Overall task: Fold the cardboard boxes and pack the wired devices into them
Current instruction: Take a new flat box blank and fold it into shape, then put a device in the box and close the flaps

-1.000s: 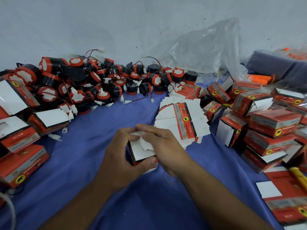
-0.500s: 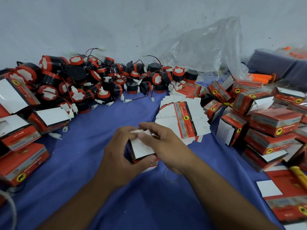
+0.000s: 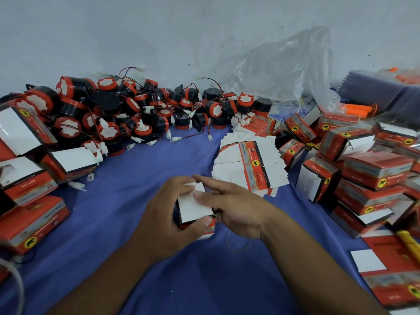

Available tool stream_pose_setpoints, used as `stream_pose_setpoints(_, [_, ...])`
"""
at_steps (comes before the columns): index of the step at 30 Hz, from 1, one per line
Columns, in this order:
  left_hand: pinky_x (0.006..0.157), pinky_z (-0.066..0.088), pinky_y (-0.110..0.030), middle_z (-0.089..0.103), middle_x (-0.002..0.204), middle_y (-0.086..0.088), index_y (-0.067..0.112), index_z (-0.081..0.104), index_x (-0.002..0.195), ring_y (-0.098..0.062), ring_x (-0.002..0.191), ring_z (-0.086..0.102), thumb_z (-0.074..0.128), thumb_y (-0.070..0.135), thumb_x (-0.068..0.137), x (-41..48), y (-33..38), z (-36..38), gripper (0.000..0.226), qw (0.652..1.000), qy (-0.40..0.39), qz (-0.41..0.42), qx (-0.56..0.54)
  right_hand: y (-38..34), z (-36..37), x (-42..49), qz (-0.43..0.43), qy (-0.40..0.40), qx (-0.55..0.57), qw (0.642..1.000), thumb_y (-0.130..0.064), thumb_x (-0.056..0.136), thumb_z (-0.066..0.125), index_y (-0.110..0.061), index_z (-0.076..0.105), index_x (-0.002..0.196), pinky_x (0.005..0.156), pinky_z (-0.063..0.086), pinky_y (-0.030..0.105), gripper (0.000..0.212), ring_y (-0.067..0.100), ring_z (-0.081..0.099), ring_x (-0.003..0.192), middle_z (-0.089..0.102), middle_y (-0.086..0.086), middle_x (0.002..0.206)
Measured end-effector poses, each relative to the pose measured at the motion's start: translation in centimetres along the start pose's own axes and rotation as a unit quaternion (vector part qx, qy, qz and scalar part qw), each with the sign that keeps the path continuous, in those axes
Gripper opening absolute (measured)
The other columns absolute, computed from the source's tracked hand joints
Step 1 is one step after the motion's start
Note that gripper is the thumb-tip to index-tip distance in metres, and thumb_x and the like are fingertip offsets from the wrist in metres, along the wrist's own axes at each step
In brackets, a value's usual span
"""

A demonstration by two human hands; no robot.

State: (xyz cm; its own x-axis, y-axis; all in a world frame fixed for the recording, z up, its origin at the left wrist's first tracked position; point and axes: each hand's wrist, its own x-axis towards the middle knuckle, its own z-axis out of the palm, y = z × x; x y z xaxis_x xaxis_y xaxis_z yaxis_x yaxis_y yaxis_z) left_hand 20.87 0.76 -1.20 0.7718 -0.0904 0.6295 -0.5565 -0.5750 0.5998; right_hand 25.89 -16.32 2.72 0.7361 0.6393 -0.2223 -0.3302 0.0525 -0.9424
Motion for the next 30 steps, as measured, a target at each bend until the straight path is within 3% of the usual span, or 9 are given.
stream_pose_setpoints(5, [0.098,0.047,-0.029,0.053,0.131,-0.012,0.002,0.053,0.122,-0.025,0.122,0.055,0.075,0.04,0.075,0.0,0.2,0.4,0.064,0.995,0.052,0.073,0.051,-0.4,0.5,-0.3,-0.033,-0.014,-0.016,0.999,-0.008,0.097,0.061,-0.014,0.061,0.134,0.085,0.052,0.041,0.037,0.033,0.067,0.109,0.07,0.015,0.121])
stream_pose_setpoints(10, [0.111,0.037,-0.032,0.037,0.155,-0.007,0.0,0.028,0.147,-0.027,0.14,0.041,0.054,0.025,0.092,-0.2,0.0,-0.6,0.066,0.995,0.021,0.087,-0.04,-0.6,0.6,-0.6,-0.173,0.071,-0.225,0.956,-0.005,0.086,0.074,-0.024,0.029,0.155,0.082,0.053,0.031,0.084,0.013,0.069,0.088,0.07,-0.004,0.097])
stream_pose_setpoints(14, [0.118,0.026,-0.03,0.022,0.162,-0.002,0.011,0.02,0.155,-0.023,0.149,0.025,0.047,0.03,0.099,0.3,-1.1,-1.4,0.066,0.995,-0.038,0.086,0.017,-0.1,0.6,-0.5,-0.274,0.062,-0.455,0.845,-0.007,0.081,0.074,-0.032,0.026,0.155,0.09,0.05,0.019,0.093,0.008,0.062,0.103,0.066,-0.009,0.12])
stream_pose_setpoints(16, [0.121,0.02,-0.033,0.019,0.163,-0.001,0.013,0.021,0.155,-0.024,0.15,0.019,0.046,0.041,0.099,0.5,-2.0,-1.8,0.068,0.984,-0.059,0.119,0.118,0.3,0.3,-0.3,-0.316,0.078,-0.539,0.777,-0.012,0.08,0.076,-0.034,0.02,0.155,0.103,0.027,0.004,0.097,-0.002,0.044,0.117,0.063,-0.006,0.13])
stream_pose_setpoints(19, [0.121,0.018,-0.041,0.023,0.162,-0.008,0.01,0.028,0.152,-0.031,0.15,0.019,0.05,0.05,0.095,0.6,-3.2,-1.9,0.073,0.956,-0.068,0.163,0.236,0.5,-0.3,0.0,-0.324,0.066,-0.615,0.715,-0.017,0.082,0.077,-0.02,0.016,0.158,0.117,-0.002,0.008,0.098,0.001,0.032,0.133,0.057,0.004,0.141])
stream_pose_setpoints(21, [0.114,0.031,-0.046,0.042,0.146,-0.015,0.006,0.045,0.14,-0.035,0.137,0.039,0.056,0.051,0.091,0.6,-3.9,-1.9,0.067,0.948,-0.048,0.163,0.27,0.8,-0.6,0.3,-0.309,0.064,-0.654,0.687,-0.021,0.085,0.075,-0.016,0.027,0.156,0.124,0.008,0.025,0.086,0.018,0.043,0.134,0.056,0.006,0.141])
stream_pose_setpoints(23, [0.095,0.044,-0.047,0.056,0.118,-0.015,0.003,0.061,0.118,-0.036,0.107,0.055,0.061,0.053,0.089,0.8,-4.5,-2.0,0.058,0.941,-0.004,0.148,0.306,1.0,-0.4,0.7,-0.295,0.106,-0.69,0.652,-0.027,0.086,0.073,-0.012,0.052,0.139,0.116,0.031,0.038,0.059,0.029,0.052,0.124,0.06,0.009,0.132])
stream_pose_setpoints(27, [0.07,0.046,-0.029,0.052,0.096,0.001,0.01,0.061,0.098,-0.018,0.081,0.052,0.06,0.055,0.087,0.8,-3.9,-1.2,0.046,0.965,-0.001,0.067,0.254,1.5,0.1,1.5,-0.183,0.206,-0.7,0.659,-0.047,0.092,0.066,-0.014,0.053,0.123,0.088,0.039,0.028,0.048,0.022,0.052,0.113,0.053,0.003,0.125])
stream_pose_setpoints(30, [0.067,0.04,-0.014,0.04,0.095,0.015,0.029,0.047,0.091,-0.005,0.078,0.047,0.068,0.053,0.077,0.4,-3.7,-1.1,0.035,0.994,-0.033,-0.023,0.101,1.4,0.5,1.3,-0.109,0.188,-0.709,0.671,-0.055,0.089,0.065,-0.015,0.053,0.118,0.073,0.04,0.031,0.051,0.027,0.058,0.103,0.055,0.004,0.117])
